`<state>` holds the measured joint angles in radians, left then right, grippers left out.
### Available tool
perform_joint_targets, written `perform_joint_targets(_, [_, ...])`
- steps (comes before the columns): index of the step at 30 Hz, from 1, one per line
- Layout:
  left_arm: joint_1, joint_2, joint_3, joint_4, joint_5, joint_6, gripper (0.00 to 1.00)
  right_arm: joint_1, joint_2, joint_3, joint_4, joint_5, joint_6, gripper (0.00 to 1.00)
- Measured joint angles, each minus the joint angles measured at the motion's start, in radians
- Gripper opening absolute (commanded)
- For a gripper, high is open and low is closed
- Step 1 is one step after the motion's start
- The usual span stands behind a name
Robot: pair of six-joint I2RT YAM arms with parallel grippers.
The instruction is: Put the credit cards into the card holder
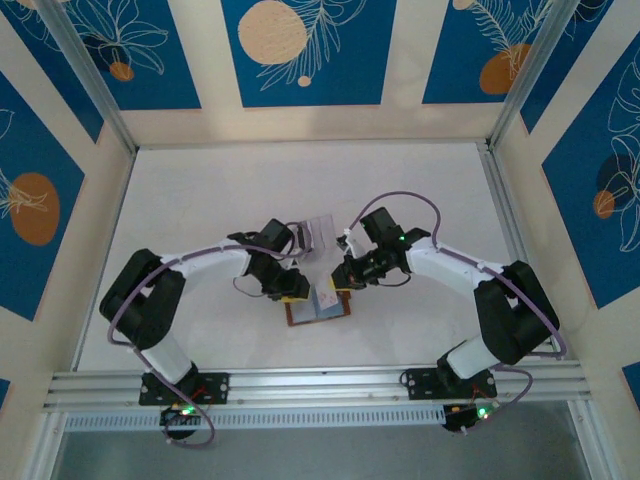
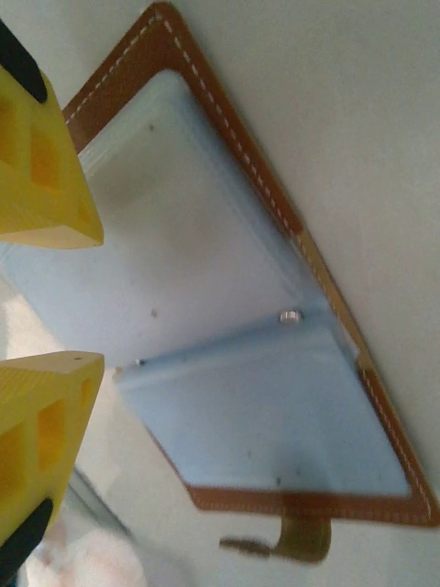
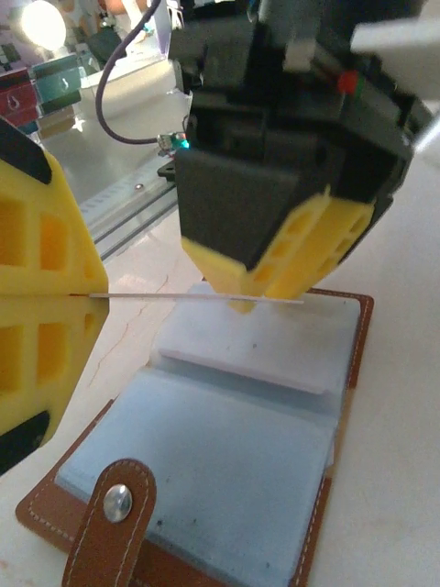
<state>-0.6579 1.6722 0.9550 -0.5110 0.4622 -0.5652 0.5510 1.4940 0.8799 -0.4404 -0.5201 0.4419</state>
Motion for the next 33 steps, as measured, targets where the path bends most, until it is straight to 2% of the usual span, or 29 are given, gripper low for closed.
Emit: perform_joint_targets(33, [0.0, -0.002, -0.042, 0.028, -0.045, 0.001, 0.31, 0.008, 0.201, -0.07, 0.135, -0.102, 0.022, 0.0])
